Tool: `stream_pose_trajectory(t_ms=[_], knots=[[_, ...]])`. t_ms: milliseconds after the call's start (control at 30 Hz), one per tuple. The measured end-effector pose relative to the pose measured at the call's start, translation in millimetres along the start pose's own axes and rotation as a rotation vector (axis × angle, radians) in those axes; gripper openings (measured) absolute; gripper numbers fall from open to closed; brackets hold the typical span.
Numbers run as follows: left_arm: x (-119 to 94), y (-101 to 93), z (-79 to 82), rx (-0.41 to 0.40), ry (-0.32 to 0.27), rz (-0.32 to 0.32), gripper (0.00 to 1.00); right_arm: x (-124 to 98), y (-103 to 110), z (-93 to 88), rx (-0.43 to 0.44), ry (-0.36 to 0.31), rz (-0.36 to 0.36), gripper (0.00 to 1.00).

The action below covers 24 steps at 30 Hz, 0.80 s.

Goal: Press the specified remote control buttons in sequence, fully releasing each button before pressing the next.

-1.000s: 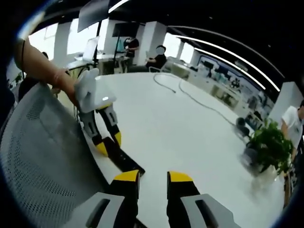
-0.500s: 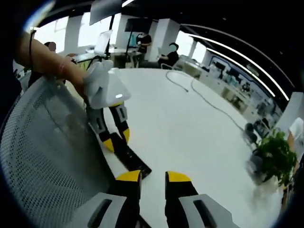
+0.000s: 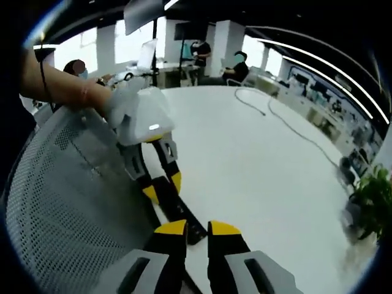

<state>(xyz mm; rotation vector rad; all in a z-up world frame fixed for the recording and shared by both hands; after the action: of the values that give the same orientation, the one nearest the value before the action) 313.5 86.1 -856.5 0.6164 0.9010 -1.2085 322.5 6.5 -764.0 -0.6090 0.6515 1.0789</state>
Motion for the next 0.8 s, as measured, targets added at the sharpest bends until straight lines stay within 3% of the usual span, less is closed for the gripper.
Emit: stream_pose_trajectory(t_ms=[133,367,600,633,667,700,800], knots=[[-0.4,-0.3,-0.2,0.003,-0.024,-0.003,0.25,16.4,0.6,1.0,-0.014,0.027,0.054,0.0],[-0.5,-0.6,-0.2,0.0,-0.034,-0.002,0.25,35.0,-0.1,4.5,-0.023,0.032,0.095,0.0],[-0.6,-0.7,-0.1,-0.001,-0.036,-0.003,0.25,52.1,-5.7,-0.2,0.109,-0.019,0.117,0.0],[-0.7,-0.6,-0.1,-0.002,-0.037,-0.003,0.25,55.0,-6.4,-5.5,0.151,-0.014,0.126,0.0],[-0.7,-0.5,-0.1,-0.003,-0.038,-0.003,0.25,54.8,-6.7,-13.6,0.165,0.036,0.135,0.0],[-0.7,-0.7,-0.1,-0.002,-0.038,-0.004,0.25,54.9,-12.0,-18.1,0.117,0.064,0.108,0.0],[-0.6,-0.6,-0.1,-0.003,-0.039,-0.005,0.25,54.8,-12.5,-17.8,0.108,0.061,0.093,0.0]])
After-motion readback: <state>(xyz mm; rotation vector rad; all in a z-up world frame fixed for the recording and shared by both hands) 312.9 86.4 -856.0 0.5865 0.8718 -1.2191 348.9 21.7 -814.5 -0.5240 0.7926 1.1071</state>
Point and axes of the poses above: the point that each gripper's makers call its tool centre point, and the gripper's own axes: x roughly forward along the fingers, y roughly to its left, z roughly out of its top, the point moved 1 cm from there along -x, roughly backward along the fingers, and after that the axes turned 6 degrees about -x, right-handed, at the moved point
